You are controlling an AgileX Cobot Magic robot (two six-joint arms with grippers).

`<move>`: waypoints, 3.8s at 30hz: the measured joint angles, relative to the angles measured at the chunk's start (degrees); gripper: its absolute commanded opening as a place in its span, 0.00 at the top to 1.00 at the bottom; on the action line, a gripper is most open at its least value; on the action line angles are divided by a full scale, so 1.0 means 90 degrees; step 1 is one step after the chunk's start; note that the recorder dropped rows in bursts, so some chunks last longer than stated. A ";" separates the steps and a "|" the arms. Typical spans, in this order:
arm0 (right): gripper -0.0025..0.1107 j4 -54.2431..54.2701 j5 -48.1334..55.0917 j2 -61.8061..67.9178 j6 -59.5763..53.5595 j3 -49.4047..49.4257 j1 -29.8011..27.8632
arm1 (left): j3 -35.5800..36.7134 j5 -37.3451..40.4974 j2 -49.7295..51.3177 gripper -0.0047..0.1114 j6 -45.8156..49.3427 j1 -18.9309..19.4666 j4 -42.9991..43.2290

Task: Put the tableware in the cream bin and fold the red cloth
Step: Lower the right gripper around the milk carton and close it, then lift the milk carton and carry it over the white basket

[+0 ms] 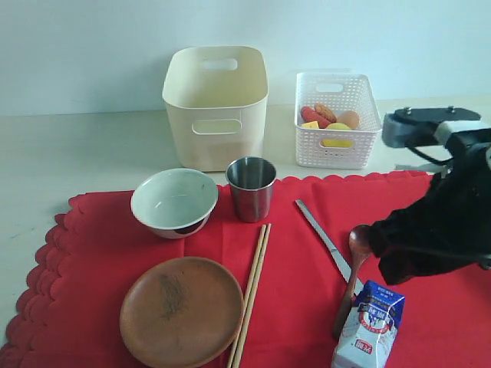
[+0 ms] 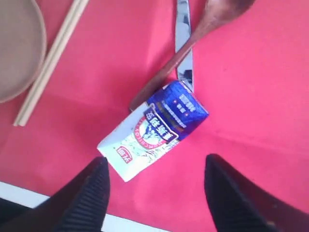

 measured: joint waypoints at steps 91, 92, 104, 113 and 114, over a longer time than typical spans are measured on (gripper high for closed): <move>0.98 -0.1696 -0.1812 0.1806 0.3788 0.0896 0.1221 | 0.0000 0.0000 0.0000 0.57 0.0000 0.0000 0.0000; 0.98 -0.1775 -0.1748 0.1717 0.3788 0.0896 0.1221 | 0.0000 0.0000 0.0000 0.57 0.0000 0.0000 0.0000; 0.98 -0.2460 -0.1318 -0.0309 0.2218 0.0896 0.1221 | 0.0000 0.0000 0.0000 0.57 0.0000 0.0000 0.0000; 0.98 -0.3527 -0.1510 -0.0497 0.1977 0.0290 0.1152 | 0.0000 0.0000 0.0000 0.57 0.0000 0.0000 0.0000; 0.98 -0.3587 -0.1522 -0.0444 0.1977 0.0100 0.1100 | 0.0000 0.0000 0.0000 0.57 0.0000 0.0000 0.0000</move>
